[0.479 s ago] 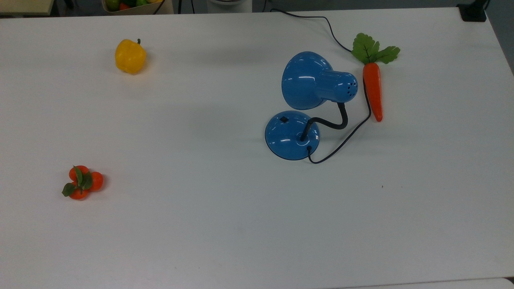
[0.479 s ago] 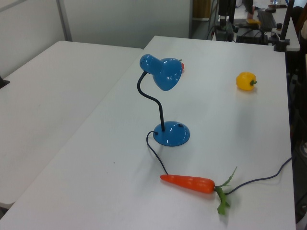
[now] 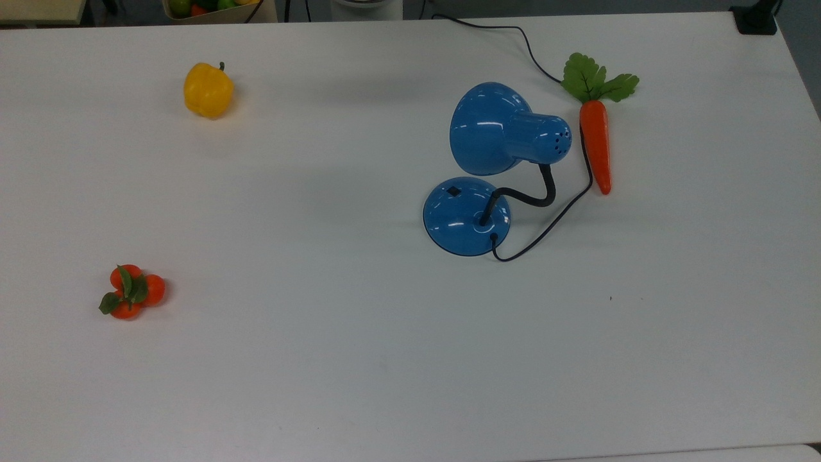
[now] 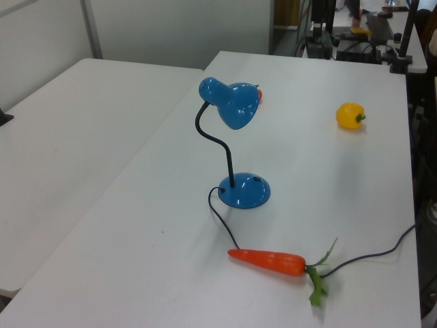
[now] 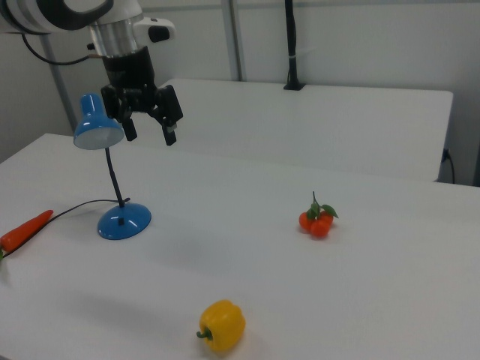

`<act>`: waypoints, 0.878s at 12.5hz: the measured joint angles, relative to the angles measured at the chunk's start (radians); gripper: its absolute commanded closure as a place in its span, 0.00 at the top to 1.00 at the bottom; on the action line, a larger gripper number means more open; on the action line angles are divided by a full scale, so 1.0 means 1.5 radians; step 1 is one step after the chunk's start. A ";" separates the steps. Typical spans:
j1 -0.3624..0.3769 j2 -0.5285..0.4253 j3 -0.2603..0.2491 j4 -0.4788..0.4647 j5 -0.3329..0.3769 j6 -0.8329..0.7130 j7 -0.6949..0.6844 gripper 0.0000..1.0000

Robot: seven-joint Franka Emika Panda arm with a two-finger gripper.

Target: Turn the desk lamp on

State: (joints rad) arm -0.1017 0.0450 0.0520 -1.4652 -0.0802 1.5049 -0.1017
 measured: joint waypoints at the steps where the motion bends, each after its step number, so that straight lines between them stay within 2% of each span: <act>1: 0.000 0.000 0.000 0.000 0.000 0.000 0.000 0.98; 2: 0.000 0.000 0.000 0.000 0.000 0.000 0.000 0.89; 4: 0.000 0.000 0.000 -0.001 0.000 0.000 0.000 0.47; 6: 0.000 0.000 0.000 -0.001 0.000 0.000 0.000 0.16; 7: 0.000 0.001 0.000 -0.002 0.000 0.000 0.000 0.05; 8: 0.000 0.001 0.000 -0.002 0.000 0.000 0.000 0.00; 11: 0.000 0.001 0.000 -0.002 0.000 0.000 0.000 0.00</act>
State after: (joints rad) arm -0.1017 0.0466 0.0520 -1.4689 -0.0801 1.5049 -0.1017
